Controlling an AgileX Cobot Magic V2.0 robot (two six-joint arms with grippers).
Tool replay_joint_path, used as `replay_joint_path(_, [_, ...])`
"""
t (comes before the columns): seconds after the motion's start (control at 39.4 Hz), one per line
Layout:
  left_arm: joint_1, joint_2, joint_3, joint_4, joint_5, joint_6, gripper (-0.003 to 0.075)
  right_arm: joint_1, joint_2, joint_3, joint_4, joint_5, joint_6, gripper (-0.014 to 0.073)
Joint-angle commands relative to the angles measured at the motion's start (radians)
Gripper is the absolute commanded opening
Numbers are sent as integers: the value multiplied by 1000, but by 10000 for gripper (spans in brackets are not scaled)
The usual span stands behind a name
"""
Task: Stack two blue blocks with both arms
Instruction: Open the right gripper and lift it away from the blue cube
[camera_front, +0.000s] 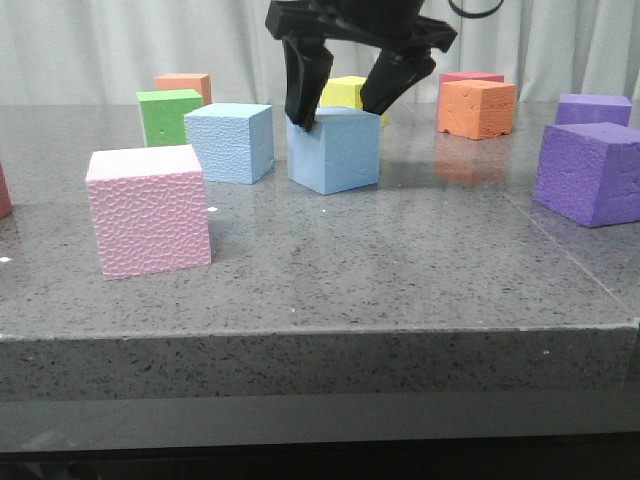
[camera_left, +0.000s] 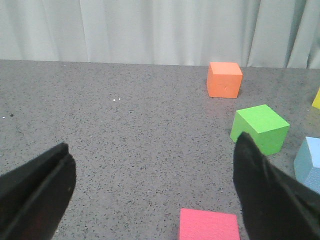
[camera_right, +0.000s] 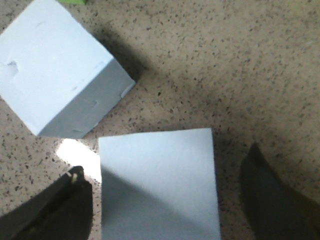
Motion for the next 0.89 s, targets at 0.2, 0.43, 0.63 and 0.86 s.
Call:
replay_joint_path(0.2, [-6,0,-37,-3,-81,-6,619,-3,-142,-150,-6,47,-11,521])
replay_joint_path(0.43, [-6,0,-37,-3,-81,-6,619,-3,-183,-153,-9,64,-11,21])
replay_joint_path(0.63, [-6,0,-37,-3,-81,-6,619,-57,-259,-152,-21,149,-10,-66])
replay_joint_path(0.86, [-6,0,-37,-3,-81,-6,619,-217,-428,-22,-21,188,-10,-66])
